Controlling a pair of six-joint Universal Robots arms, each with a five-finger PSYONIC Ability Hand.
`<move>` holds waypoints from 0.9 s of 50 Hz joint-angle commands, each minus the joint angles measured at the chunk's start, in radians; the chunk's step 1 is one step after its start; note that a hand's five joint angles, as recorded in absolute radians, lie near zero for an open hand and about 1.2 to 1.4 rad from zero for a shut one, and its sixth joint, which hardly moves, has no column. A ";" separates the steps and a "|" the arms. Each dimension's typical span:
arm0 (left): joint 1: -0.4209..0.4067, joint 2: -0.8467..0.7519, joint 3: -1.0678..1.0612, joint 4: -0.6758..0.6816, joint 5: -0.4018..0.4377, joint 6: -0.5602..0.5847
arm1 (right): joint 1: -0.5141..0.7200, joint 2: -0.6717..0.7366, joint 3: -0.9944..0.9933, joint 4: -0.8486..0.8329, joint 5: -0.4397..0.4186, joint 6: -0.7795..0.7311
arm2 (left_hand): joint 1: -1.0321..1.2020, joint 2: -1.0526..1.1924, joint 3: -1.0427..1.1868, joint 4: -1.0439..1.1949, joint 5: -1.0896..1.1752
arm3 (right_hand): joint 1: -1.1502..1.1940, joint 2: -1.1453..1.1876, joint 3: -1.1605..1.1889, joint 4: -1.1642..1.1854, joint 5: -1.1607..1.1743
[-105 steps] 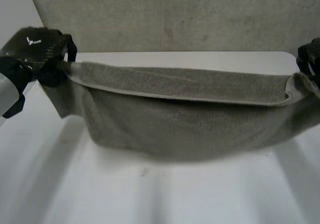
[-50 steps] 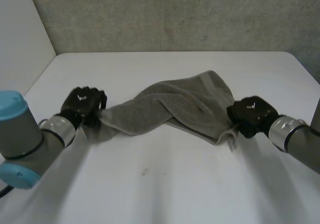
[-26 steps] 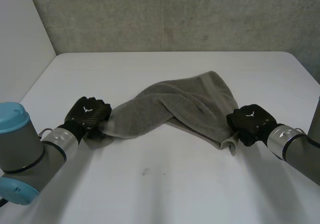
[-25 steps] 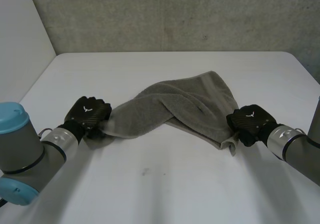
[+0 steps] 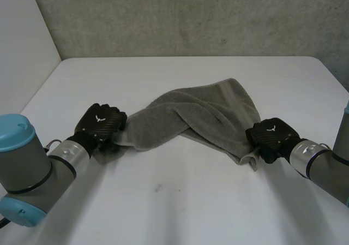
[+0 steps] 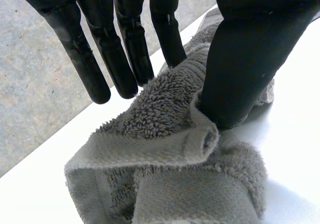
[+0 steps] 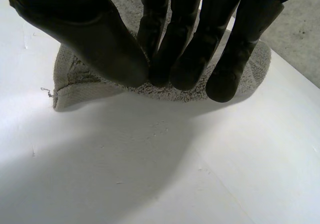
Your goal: Fold the towel.
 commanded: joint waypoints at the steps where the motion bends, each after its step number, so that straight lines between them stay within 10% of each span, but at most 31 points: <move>1: -0.003 -0.001 0.006 0.000 -0.001 -0.003 | 0.004 0.012 -0.001 -0.001 0.004 -0.013 | 0.370 0.368 0.369 0.368 0.369 | 0.059 0.051 0.052 0.052 0.050; 14: -0.036 0.231 -0.005 -0.019 -0.017 -0.022 | -0.004 -0.023 -0.021 0.021 0.021 -0.036 | 0.585 0.583 0.584 0.583 0.584 | 0.059 0.051 0.052 0.052 0.050; 29: 0.108 0.614 0.098 -0.324 -0.018 -0.135 | -0.149 -0.511 -0.339 0.538 0.006 -0.019 | 0.585 0.583 0.584 0.583 0.584 | 0.059 0.051 0.052 0.052 0.050; 45: 0.132 0.376 0.212 -0.526 -0.014 -0.126 | -0.174 -0.309 -0.527 0.727 0.012 -0.047 | 0.585 0.583 0.584 0.583 0.584 | 0.059 0.051 0.052 0.052 0.050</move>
